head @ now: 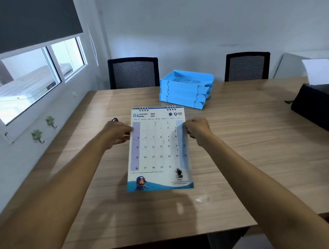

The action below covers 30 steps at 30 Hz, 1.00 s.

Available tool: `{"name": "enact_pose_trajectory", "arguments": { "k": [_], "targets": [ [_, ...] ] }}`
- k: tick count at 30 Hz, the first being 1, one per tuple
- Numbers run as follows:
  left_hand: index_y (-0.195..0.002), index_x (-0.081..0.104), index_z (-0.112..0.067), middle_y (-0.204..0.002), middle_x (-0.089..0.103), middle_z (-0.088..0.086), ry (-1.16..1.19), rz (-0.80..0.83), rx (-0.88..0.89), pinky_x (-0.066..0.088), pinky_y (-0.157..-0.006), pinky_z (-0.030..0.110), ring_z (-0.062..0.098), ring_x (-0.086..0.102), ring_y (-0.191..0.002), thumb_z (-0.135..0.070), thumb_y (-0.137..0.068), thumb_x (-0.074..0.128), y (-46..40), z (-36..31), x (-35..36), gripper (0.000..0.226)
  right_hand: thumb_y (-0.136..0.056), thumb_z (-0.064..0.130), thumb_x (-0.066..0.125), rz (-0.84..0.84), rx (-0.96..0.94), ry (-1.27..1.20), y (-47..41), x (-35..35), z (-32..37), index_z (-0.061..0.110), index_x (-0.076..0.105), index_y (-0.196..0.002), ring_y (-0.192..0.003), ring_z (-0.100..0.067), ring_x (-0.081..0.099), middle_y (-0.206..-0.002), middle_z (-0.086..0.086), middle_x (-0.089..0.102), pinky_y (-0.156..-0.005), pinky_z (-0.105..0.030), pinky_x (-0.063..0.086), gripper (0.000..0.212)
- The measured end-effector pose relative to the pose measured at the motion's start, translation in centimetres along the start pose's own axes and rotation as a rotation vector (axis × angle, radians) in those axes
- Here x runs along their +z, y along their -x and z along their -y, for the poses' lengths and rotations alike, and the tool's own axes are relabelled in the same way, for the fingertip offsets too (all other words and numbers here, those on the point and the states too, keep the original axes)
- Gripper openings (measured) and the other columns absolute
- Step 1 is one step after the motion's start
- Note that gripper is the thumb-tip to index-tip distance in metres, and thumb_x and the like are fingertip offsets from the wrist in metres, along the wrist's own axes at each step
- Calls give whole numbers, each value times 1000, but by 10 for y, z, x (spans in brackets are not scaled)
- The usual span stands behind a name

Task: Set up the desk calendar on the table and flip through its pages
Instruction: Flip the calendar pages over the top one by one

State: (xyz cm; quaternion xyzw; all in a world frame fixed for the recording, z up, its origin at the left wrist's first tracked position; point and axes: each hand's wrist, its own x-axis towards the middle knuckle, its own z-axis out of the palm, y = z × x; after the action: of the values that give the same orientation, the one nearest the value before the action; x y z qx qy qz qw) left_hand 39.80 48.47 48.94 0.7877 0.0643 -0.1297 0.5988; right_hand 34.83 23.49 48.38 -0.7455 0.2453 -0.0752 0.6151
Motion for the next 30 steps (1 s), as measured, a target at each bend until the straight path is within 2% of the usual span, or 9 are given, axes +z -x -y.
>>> {"name": "enact_pose_trajectory", "arguments": {
  "k": [5, 7, 9, 12, 15, 18, 22, 26, 30],
  "targets": [
    [-85, 65, -10, -79, 68, 4, 338, 190, -16, 53, -52, 17, 8, 66, -54, -15, -83, 62, 6, -18, -16, 7, -88, 8, 51, 243, 133, -448, 5, -17, 19, 10, 50, -63, -36, -11, 44, -46, -1, 48, -42, -18, 38, 25],
    [-93, 66, -11, -86, 72, 3, 483, 234, 72, 56, -58, 20, 9, 69, -71, -13, -86, 56, 7, -26, -13, 12, -93, 9, 43, 296, 105, -688, 6, -14, 25, 11, 58, -76, -47, -11, 61, -53, 0, 64, -52, -21, 51, 23],
    [-107, 64, -15, -108, 70, 2, 570, 234, 94, 56, -69, 26, 17, 64, -98, -19, -93, 50, 8, -33, -5, 20, -97, 12, 38, 272, 8, -722, 5, -6, 29, 15, 61, -93, -82, -15, 67, -86, 0, 72, -79, -29, 54, 23],
    [-136, 49, -21, -136, 52, 2, 122, 101, 226, 48, -93, 35, 23, 52, -122, -27, -97, 44, 5, -37, 15, 39, -96, 8, 36, 125, -293, -253, 5, 5, 27, 13, 61, -120, -105, -15, 54, -115, 1, 60, -85, -27, 51, 35],
    [-145, 38, -14, -153, 37, 5, -470, -59, 445, 29, -115, 35, 25, 35, -141, -22, -98, 37, -3, -31, 27, 47, -88, 8, 35, 25, -565, 332, -4, 12, 21, 21, 49, -136, -115, -23, 51, -129, -5, 57, -96, -44, 48, 52],
    [-150, 28, -13, -161, 21, 2, -766, -99, 457, 16, -118, 35, 29, 19, -147, -22, -97, 37, -10, -22, 27, 54, -90, 13, 35, 28, -608, 818, -14, 17, 16, 26, 28, -149, -146, -28, 20, -159, 4, 27, -116, -52, 22, 61],
    [-151, 20, -13, -161, 19, 2, -908, -104, 440, 18, -116, 42, 34, 13, -145, -24, -96, 39, -12, -22, 26, 59, -96, 19, 31, 85, -590, 995, -19, 21, 11, 25, 8, -155, -151, -25, -4, -163, 8, 6, -119, -56, 1, 63],
    [-152, 18, -8, -161, 18, 8, -753, -163, 469, 17, -120, 40, 30, 14, -148, -28, -94, 45, -17, -16, 23, 66, -96, 16, 33, 76, -560, 833, -22, 23, 0, 17, -3, -155, -151, -23, -4, -164, 0, -5, -120, -52, 4, 69],
    [-150, 17, -7, -158, 24, 13, -434, -133, 201, 28, -115, 48, 31, 28, -143, -41, -89, 50, -18, 8, 20, 77, -97, 12, 37, 128, -233, 191, -2, 23, -11, 9, -4, -153, -149, -23, 9, -163, -5, -2, -119, -38, 14, 69]
  ]
}}
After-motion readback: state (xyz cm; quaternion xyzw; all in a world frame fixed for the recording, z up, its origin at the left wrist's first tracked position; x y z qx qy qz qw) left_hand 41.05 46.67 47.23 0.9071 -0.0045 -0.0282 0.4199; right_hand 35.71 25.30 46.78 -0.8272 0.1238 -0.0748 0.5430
